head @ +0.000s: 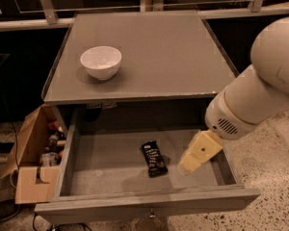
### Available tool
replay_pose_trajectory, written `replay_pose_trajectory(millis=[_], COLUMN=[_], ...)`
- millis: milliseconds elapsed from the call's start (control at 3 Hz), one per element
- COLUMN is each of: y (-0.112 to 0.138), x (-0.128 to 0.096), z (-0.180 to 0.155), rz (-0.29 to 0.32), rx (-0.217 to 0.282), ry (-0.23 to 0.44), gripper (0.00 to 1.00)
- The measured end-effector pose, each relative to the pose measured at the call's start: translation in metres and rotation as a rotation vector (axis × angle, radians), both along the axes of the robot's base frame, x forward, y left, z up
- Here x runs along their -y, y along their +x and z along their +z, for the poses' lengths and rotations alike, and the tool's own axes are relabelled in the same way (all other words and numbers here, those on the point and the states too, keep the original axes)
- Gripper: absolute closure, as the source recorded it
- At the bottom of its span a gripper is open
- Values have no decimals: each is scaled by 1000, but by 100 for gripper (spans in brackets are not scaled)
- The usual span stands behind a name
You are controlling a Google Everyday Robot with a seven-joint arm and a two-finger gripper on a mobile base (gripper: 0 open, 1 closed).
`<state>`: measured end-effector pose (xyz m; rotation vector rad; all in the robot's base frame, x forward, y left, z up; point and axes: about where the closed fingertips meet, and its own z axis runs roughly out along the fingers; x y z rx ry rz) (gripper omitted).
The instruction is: Pick rxbar chocolate from top drawer and place on counter
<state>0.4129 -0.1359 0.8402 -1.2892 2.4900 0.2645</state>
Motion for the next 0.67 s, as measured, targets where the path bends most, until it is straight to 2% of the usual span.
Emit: replay_pose_trajectory(millis=[333,667], y=[13,13], x=[-20,-20], z=[-27,-27], rz=[-84,-84], rx=[-2,-2], ry=[30,30], gripper=[0,0])
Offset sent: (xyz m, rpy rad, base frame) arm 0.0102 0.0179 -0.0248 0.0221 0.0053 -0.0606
